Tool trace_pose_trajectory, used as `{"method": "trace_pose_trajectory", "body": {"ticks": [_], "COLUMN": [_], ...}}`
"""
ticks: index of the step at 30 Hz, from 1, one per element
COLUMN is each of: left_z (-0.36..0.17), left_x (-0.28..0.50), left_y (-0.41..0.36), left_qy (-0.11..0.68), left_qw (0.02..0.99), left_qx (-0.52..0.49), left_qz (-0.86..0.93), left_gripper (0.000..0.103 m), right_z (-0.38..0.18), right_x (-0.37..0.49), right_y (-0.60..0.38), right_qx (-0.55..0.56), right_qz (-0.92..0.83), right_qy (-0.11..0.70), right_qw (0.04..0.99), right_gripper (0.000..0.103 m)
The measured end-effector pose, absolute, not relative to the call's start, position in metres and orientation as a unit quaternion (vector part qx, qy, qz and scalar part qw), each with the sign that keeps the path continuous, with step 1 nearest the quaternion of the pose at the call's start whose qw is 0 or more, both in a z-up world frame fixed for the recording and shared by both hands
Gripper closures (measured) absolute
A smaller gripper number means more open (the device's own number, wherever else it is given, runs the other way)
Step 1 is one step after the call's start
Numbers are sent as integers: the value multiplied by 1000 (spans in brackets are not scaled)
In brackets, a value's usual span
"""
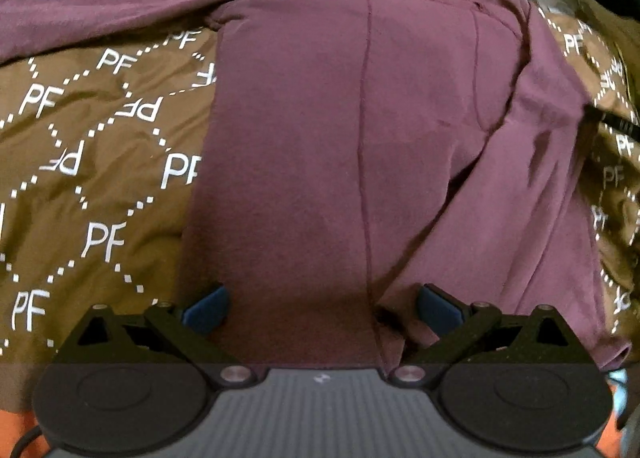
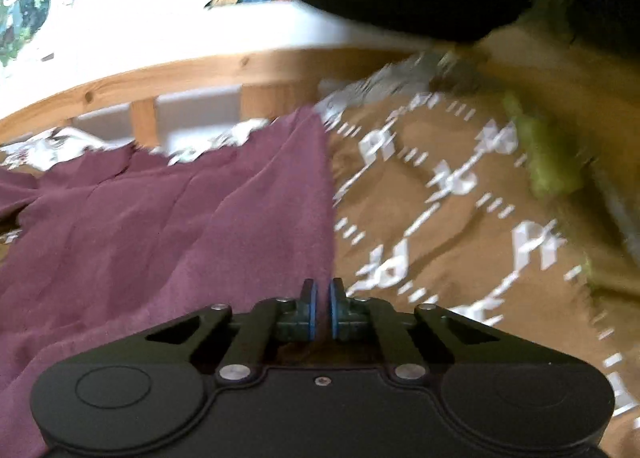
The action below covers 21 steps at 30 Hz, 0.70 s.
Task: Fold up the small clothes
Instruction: 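Open the right tool to release the sleeve onto the shirt, then grasp the other sleeve cuff with the left tool and lift it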
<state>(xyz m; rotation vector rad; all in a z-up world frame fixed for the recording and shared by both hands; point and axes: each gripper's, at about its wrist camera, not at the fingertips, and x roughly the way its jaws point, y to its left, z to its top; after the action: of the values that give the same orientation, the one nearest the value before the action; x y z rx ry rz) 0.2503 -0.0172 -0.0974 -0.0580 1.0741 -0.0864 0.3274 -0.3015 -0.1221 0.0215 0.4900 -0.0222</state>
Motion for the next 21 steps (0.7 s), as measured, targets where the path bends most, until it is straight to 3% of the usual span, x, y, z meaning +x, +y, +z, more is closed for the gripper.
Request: {"method": "trace_pose_trajectory", "body": {"ticks": [8,11,13,15,21], "left_z": [-100,-97,-94,-89,-63], "left_x": [249,248,249,249,255], "left_y": [-26,-22,-17,-11,41], "left_qy": [512,516,514,509,455], "left_qw": [858,856,856,859,880], "left_qx": [6,-6,-20,-39,-134], "left_qz": [-42,-43,-45,-45,13], "left_gripper": [1,1,1,1,1], "right_z": [-134,-132,-131,-128,-112], "right_x": [330,325,318,311,284], "right_y": [-303,-305,-301,-296,-279], "right_qx": [-1,11,1,-7,1], "right_qz": [-28,-36,-39,-32,2], "right_qy": [257,254,252,248,229], "right_qw": [966,967,967,968,973], "right_gripper": [93,78,56,42,13]}}
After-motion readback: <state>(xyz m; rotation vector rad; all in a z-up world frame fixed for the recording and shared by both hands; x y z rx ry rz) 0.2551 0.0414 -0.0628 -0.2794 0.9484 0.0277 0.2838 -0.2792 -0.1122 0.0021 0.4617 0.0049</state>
